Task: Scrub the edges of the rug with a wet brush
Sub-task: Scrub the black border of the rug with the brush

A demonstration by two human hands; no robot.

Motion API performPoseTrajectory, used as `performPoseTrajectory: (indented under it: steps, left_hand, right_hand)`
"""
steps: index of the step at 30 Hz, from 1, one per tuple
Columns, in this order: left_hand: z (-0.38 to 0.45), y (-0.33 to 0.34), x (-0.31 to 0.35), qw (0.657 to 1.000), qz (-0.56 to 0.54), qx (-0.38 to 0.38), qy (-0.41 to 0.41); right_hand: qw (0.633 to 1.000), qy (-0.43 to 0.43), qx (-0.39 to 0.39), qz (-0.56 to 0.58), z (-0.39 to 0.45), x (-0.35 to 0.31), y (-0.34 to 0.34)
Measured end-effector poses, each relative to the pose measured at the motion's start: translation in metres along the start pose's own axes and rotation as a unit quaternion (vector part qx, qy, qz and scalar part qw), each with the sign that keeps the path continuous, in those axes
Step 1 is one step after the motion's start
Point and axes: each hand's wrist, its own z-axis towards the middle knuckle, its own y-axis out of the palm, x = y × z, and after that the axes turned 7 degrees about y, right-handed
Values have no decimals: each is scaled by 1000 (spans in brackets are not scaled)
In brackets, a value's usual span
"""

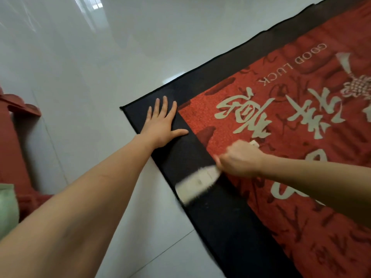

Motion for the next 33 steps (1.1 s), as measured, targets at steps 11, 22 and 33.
performPoseTrajectory:
  steps: [11,22,33]
  left_hand:
    - [-44,27,27,997,-32,21,72]
    - [-62,24,18,998,58,4,39]
    - [-61,12,-14,994,35,-58,83]
  right_hand:
    - [997,-30,65,-41,-14,-7,-1]
    - [977,185,102,-27,-13,-42,-6]
    - [986,105,129,-8,-9,-59,21]
